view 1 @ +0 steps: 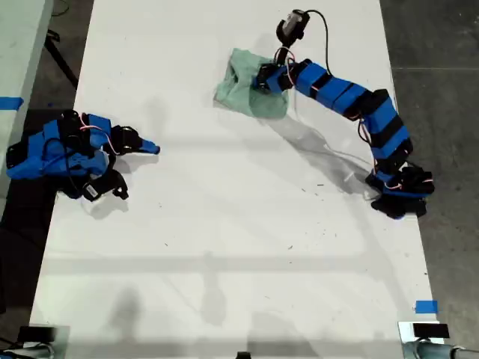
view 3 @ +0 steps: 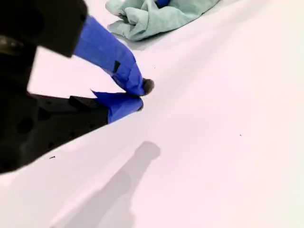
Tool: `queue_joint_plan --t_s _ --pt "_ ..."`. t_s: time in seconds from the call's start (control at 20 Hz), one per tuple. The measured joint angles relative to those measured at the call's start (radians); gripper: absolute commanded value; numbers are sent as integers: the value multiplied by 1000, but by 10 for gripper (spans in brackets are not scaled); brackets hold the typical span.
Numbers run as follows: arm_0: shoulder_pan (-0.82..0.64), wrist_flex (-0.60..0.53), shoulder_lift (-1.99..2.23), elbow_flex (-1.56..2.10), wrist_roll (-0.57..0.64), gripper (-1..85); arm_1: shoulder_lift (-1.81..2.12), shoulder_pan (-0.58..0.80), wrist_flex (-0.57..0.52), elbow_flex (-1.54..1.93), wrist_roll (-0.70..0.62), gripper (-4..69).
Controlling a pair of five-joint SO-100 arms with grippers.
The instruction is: Fold t-shirt
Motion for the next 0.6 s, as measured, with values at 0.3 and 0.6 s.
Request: queue_joint_plan --t_s 0.3,0.6 --pt "14 80 2 0 -2 29 247 -179 342 2 -49 -11" --pt "94 83 2 0 -2 26 1054 -252 499 543 -5 -11"
